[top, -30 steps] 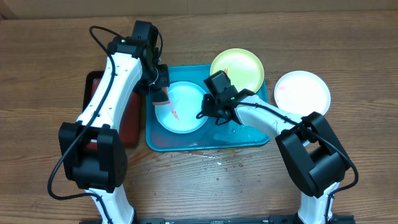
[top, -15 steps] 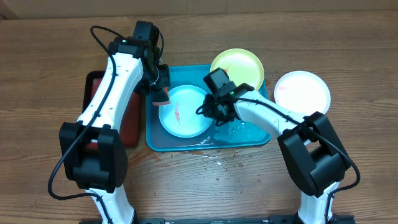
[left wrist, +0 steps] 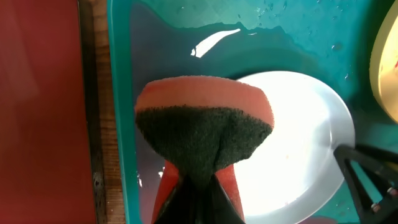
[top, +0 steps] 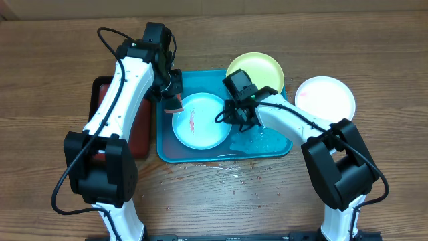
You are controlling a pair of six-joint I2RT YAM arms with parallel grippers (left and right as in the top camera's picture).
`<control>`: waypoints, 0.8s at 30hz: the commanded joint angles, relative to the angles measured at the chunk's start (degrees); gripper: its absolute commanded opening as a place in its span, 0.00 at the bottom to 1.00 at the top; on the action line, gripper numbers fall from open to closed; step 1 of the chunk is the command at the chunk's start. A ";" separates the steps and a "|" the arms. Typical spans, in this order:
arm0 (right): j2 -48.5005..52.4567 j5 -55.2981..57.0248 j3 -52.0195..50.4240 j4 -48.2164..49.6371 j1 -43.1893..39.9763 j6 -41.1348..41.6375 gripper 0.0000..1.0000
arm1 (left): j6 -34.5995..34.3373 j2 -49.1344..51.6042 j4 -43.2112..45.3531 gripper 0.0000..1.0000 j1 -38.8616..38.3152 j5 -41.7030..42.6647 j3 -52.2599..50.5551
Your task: Clean dirty plates on tray and stack at the side
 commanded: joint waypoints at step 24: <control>0.81 -9.22 0.79 -11.10 0.00 11.89 0.17 | -0.42 -0.42 0.39 0.04 -0.39 -0.35 -2.12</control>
